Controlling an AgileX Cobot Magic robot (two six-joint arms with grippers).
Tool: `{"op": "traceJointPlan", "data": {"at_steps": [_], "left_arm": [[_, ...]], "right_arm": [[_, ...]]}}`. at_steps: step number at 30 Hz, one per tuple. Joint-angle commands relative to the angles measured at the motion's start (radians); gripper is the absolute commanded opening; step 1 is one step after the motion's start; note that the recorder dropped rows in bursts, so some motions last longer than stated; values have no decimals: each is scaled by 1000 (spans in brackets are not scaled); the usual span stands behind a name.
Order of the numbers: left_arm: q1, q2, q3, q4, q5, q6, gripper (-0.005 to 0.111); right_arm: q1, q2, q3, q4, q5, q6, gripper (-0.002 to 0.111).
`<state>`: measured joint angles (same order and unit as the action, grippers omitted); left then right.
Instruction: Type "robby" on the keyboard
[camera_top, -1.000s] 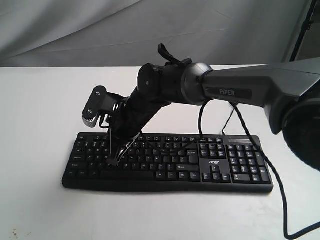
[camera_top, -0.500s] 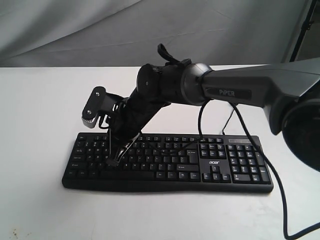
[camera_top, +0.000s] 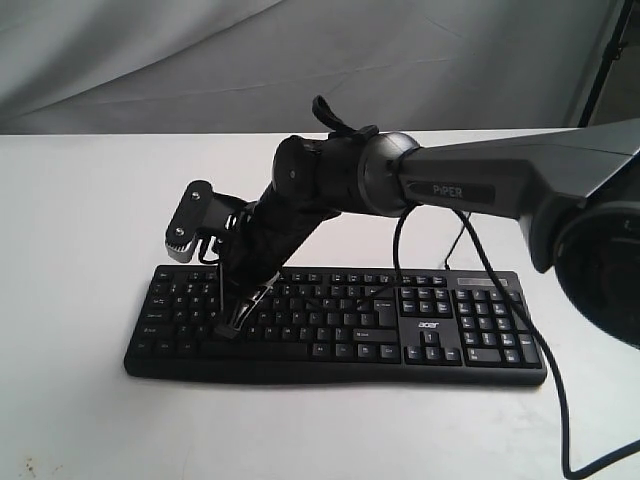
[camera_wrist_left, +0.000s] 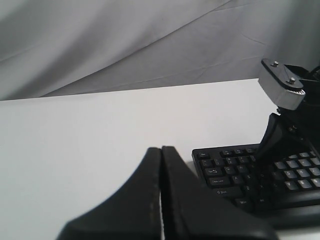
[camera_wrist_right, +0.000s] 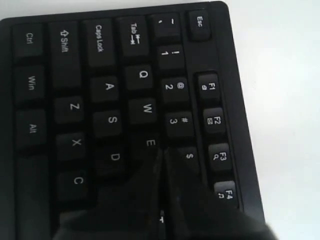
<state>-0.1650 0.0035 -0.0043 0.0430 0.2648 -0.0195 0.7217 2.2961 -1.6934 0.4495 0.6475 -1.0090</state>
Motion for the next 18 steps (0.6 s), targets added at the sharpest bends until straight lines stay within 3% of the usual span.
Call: {"op": "traceJointPlan", "data": {"at_steps": [1, 18], "left_arm": [[-6, -3, 4, 5, -5, -3, 0], [-6, -3, 4, 5, -5, -3, 0]], "right_arm": [[5, -7, -6, -5, -4, -5, 0], [8, 4, -6, -2, 16, -5, 0]]}}
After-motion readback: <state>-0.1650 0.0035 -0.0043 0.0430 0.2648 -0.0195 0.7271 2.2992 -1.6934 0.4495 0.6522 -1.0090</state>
